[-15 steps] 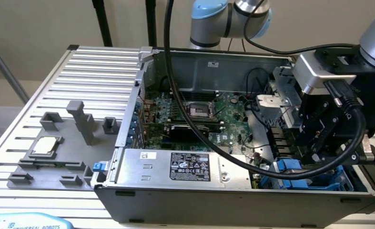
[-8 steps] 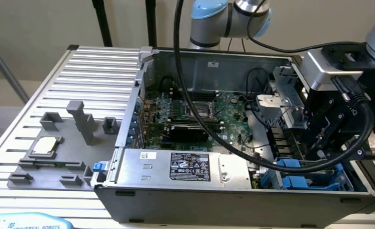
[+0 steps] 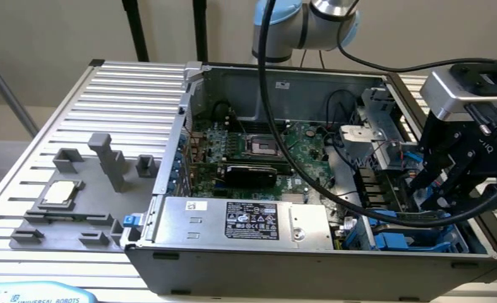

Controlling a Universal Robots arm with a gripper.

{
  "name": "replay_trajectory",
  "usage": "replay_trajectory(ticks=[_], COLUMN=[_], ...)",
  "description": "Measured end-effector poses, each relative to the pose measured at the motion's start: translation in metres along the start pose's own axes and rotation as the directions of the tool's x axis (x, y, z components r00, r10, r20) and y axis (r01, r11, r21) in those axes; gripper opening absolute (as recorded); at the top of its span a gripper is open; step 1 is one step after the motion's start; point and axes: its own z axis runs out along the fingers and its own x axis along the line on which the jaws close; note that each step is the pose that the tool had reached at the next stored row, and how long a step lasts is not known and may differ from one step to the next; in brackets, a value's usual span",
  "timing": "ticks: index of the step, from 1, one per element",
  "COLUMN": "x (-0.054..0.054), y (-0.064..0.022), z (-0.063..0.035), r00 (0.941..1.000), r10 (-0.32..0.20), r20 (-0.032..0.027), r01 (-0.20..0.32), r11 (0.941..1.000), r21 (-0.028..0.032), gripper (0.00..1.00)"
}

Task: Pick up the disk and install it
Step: 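Insert the first disk wire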

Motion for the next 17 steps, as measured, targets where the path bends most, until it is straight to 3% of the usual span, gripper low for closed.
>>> replay_trajectory(ticks=[8, 12, 13, 17], x=[-0.008, -0.010, -0.010, -0.010], y=[-0.0044, -0.0044, -0.0039, 0.0043], z=[0.0087, 0.0091, 0.0092, 0.0094], r00=[1.0000, 1.0000, 1.0000, 1.0000], r10=[0.000, -0.002, -0.003, -0.005], r20=[-0.0053, -0.0060, -0.0061, -0.0062], r01=[0.000, 0.002, 0.003, 0.005], r11=[1.0000, 1.0000, 1.0000, 1.0000], r21=[-0.0004, -0.0004, -0.0005, -0.0006], gripper=[0.40, 0.47, 0.54, 0.54])
